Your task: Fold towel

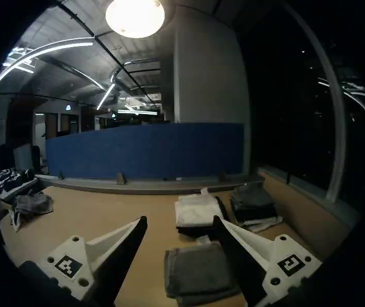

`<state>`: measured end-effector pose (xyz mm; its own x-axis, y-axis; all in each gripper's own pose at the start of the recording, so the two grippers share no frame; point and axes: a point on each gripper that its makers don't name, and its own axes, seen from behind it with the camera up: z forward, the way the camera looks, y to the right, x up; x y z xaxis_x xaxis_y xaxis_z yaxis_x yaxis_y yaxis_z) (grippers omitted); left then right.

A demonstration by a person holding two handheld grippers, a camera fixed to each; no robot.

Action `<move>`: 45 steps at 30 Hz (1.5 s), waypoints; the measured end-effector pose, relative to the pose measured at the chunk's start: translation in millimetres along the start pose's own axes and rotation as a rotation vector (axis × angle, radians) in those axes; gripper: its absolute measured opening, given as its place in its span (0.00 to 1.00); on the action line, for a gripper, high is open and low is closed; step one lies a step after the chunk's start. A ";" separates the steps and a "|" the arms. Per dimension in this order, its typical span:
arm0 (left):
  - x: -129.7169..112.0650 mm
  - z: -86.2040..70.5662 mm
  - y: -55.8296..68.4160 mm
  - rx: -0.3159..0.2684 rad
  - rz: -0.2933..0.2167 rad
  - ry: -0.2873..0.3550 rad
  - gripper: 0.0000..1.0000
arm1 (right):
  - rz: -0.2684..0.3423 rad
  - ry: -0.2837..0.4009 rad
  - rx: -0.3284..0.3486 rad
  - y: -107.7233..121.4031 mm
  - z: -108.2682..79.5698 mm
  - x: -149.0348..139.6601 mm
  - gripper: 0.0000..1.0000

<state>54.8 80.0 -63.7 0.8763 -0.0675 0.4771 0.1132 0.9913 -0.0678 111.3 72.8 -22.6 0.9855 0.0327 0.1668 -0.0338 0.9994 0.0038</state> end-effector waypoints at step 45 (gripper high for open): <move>93.0 -13.6 -19.8 0.051 0.091 0.480 0.92 | -0.033 0.011 0.011 -80.5 -41.6 25.4 1.00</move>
<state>140.4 52.5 -29.9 0.9998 -0.0131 0.0128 0.0137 0.9990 -0.0421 146.0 -6.4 -59.6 0.9878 -0.0002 0.1557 -0.0029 0.9998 0.0199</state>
